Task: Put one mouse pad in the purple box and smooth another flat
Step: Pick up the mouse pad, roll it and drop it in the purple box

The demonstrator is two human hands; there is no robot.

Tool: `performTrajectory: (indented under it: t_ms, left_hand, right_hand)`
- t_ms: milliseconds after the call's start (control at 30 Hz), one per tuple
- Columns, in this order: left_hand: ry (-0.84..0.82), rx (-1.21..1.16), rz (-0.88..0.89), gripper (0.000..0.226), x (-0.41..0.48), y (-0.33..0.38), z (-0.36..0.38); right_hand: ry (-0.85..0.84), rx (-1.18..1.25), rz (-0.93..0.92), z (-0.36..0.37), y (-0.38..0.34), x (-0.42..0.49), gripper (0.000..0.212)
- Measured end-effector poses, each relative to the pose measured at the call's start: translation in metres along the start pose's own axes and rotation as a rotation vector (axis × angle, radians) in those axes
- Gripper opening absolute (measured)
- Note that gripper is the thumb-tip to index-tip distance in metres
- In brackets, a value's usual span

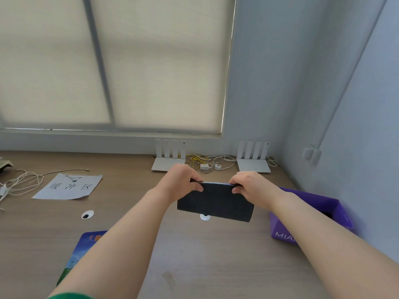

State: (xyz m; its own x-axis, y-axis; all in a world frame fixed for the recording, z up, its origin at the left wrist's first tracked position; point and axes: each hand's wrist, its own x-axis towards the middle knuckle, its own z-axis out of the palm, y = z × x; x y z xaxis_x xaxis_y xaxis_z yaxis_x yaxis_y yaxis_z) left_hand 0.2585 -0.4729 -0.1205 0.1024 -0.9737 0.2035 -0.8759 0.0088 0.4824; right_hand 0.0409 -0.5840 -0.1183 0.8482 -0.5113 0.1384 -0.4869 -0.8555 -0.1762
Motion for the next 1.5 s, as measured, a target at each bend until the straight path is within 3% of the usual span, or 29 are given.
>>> performTrajectory:
  t_ms: [300,600,900,1000,1500]
  left_hand:
    - [-0.013,0.045,0.117,0.019,0.019,-0.005,0.004]
    - [0.000,0.066,0.145,0.019,0.037,0.014,0.028]
    - [0.001,0.066,0.140,0.017,0.091,0.094,0.100]
    - [-0.035,0.069,0.174,0.017,0.132,0.146,0.148]
    - [-0.155,0.184,0.232,0.019,0.236,0.224,0.264]
  right_hand:
    - [-0.021,-0.058,0.152,-0.008,0.007,-0.007,0.019]
    - [0.034,-0.058,0.163,-0.009,0.045,-0.032,0.022]
    - [0.033,-0.024,0.214,-0.024,0.153,-0.090,0.020]
    - [0.026,-0.028,0.269,-0.030,0.224,-0.125,0.018]
    - [0.037,-0.046,0.364,-0.017,0.381,-0.180,0.016]
